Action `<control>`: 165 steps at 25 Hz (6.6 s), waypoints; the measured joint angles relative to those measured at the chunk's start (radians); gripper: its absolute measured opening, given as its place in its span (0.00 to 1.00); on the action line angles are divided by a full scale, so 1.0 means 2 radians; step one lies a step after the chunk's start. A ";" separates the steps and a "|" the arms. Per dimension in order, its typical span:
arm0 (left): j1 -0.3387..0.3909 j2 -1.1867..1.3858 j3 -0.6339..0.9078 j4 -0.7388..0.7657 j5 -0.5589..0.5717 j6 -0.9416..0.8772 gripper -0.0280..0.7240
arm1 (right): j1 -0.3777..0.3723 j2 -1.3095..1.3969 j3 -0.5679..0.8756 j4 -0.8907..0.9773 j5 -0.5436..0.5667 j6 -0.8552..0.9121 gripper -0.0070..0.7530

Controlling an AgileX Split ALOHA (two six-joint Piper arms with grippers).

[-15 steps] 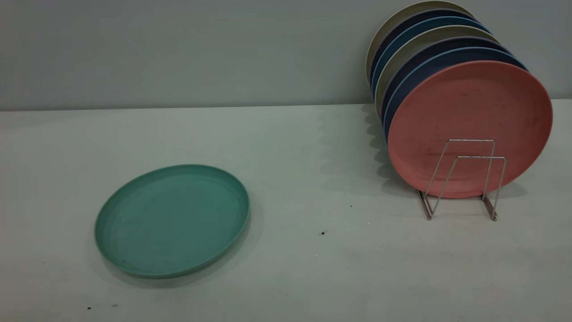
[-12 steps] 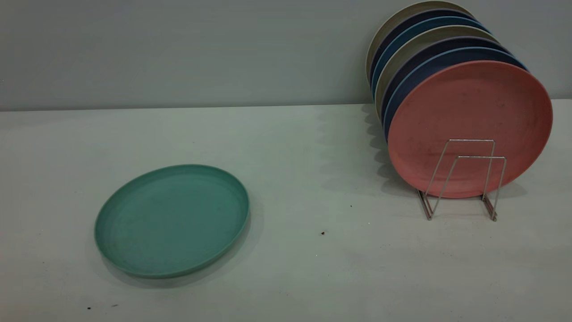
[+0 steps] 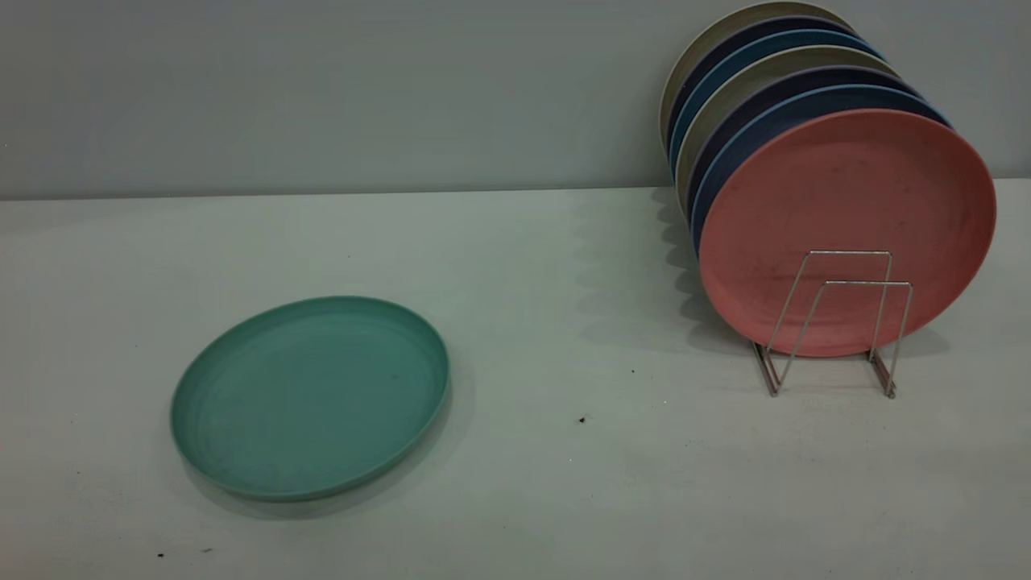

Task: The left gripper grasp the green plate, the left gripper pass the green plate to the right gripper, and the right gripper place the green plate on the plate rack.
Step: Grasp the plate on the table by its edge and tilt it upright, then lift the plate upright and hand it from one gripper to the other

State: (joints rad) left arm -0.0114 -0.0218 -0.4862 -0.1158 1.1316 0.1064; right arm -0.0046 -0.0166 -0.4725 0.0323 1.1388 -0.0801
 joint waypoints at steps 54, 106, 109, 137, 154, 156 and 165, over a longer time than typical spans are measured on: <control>0.001 0.580 -0.010 -0.249 -0.322 0.170 0.75 | 0.000 0.327 -0.011 0.174 -0.217 -0.188 0.66; 0.093 1.116 -0.147 -0.828 -0.334 0.707 0.10 | 0.000 0.352 -0.011 0.217 -0.235 -0.213 0.66; 0.093 1.116 -0.153 -0.826 -0.353 0.708 0.06 | 0.000 0.352 -0.011 0.259 -0.235 -0.217 0.66; -0.025 1.008 -0.162 -0.792 -0.316 0.798 0.05 | 0.000 0.813 -0.030 0.868 -0.218 -0.881 0.66; -0.128 1.008 -0.180 -0.817 -0.314 0.789 0.05 | 0.000 0.869 -0.040 0.869 -0.158 -0.907 0.60; -0.137 1.008 -0.187 -0.817 -0.313 0.786 0.05 | 0.000 0.869 -0.040 0.869 -0.158 -0.907 0.60; -0.161 1.009 -0.205 -0.817 -0.301 0.775 0.05 | 0.000 0.869 -0.040 0.869 -0.158 -0.904 0.58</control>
State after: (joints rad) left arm -0.3340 1.9957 -0.8961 -1.7507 0.5291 1.6555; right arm -0.0046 1.7224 -0.5516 1.7702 0.8234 -1.8875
